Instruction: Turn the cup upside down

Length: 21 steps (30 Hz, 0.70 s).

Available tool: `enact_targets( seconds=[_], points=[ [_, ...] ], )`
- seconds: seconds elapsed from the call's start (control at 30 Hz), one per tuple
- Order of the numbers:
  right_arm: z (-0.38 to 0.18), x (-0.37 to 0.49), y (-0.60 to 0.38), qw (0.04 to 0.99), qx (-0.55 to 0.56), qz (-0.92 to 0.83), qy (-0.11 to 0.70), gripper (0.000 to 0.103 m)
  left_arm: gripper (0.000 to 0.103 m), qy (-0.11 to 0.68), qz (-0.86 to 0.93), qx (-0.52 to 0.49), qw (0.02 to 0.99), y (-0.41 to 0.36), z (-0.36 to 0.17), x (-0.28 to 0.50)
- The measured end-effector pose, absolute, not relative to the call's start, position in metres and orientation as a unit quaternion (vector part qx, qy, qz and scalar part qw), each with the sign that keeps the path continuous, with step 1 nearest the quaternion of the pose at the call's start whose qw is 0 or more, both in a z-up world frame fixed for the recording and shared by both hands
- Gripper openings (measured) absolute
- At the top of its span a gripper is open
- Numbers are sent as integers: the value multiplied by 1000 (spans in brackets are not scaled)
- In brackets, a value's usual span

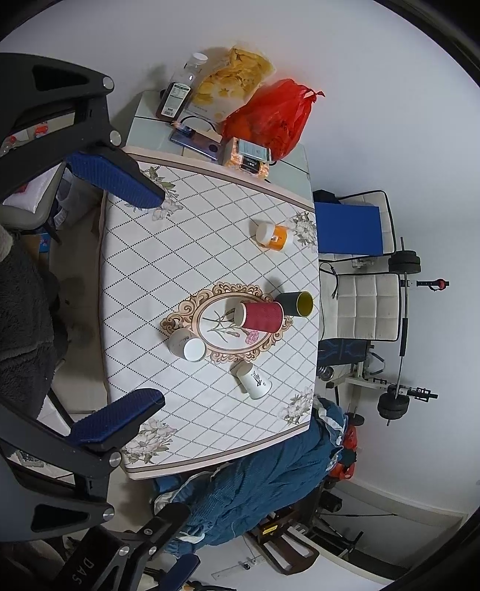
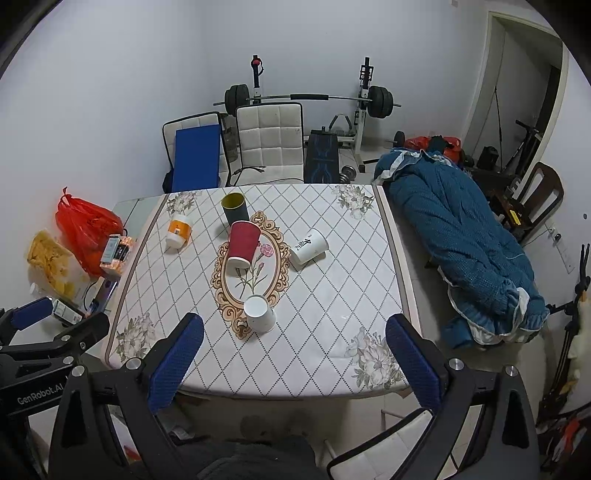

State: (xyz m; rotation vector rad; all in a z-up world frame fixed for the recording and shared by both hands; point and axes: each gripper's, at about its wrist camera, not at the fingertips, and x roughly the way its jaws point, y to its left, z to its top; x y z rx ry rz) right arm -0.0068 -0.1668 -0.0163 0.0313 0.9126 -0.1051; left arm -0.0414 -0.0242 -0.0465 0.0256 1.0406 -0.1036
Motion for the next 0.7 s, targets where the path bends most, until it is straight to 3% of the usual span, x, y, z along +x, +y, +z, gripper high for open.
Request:
enact_targets(
  seconds=[0.7],
  points=[
    [-29,8,-175,892,20,-38,449,101,100,493,-42,13,869,-25,-49,-36]
  ],
)
